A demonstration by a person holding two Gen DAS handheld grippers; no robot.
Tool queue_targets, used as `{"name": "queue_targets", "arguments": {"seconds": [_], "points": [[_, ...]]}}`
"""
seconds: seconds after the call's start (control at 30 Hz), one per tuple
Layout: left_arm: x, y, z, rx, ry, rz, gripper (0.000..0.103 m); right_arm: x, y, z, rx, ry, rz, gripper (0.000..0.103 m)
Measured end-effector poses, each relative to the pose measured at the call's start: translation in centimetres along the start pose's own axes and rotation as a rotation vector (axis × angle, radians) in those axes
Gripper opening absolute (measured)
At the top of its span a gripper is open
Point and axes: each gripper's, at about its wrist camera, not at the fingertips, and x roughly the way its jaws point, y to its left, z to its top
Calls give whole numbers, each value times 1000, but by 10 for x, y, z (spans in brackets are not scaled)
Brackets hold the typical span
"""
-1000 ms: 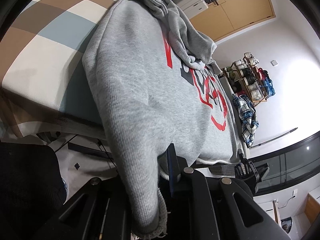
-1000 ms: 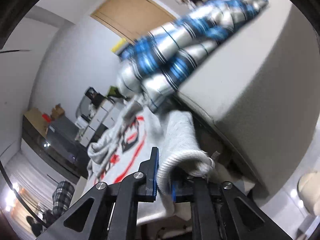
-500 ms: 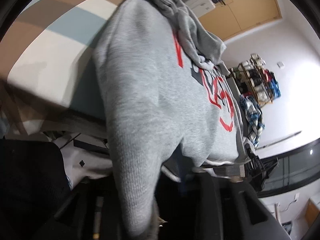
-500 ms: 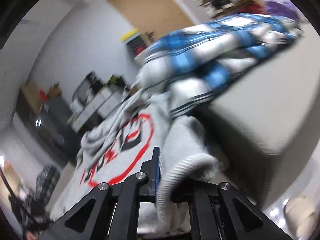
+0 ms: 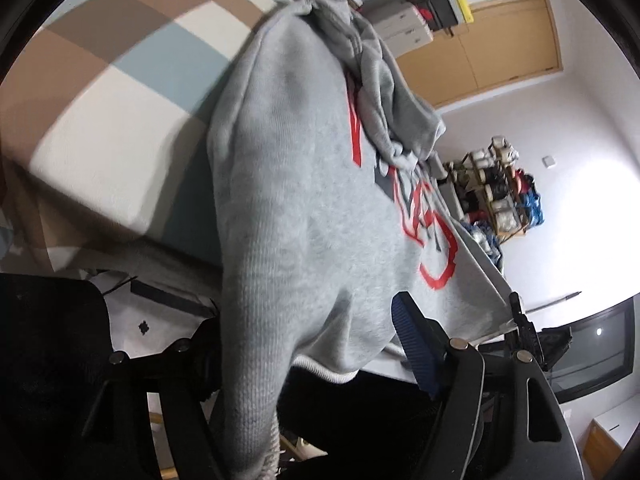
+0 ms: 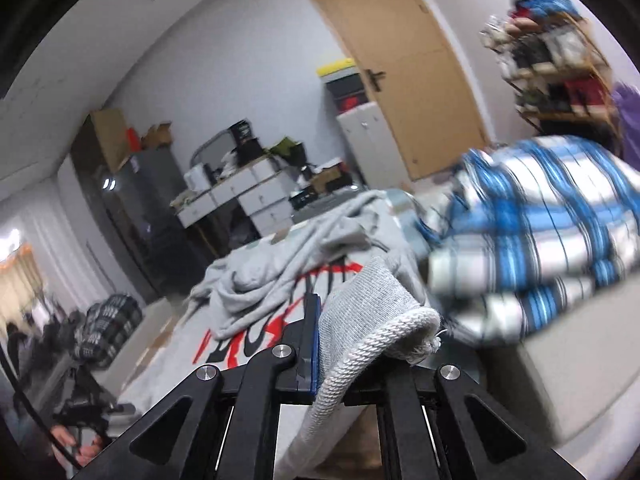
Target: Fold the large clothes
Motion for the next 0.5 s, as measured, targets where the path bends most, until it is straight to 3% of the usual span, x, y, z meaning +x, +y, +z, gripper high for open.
{"name": "queue_targets", "arguments": {"seconds": [0.07,0.13,0.17,0.27,0.4,0.43,0.5], "points": [[-1,0,0,-4,10,-16,66,1,7,11,3,-4,35,6],[0,-2,0,-2,25,-3,51,3,11,23,28,9,69,6],[0,-2,1,-3,30,-6,48,8,11,25,52,11,84,6],[5,-3,1,-3,35,3,48,31,2,18,187,79,138,6],[14,6,4,-57,88,10,51,69,0,-9,276,181,134,7],[16,8,4,-65,99,15,56,77,0,-12,272,234,125,7],[20,8,3,-68,122,14,67,77,2,-15,230,246,70,9]]}}
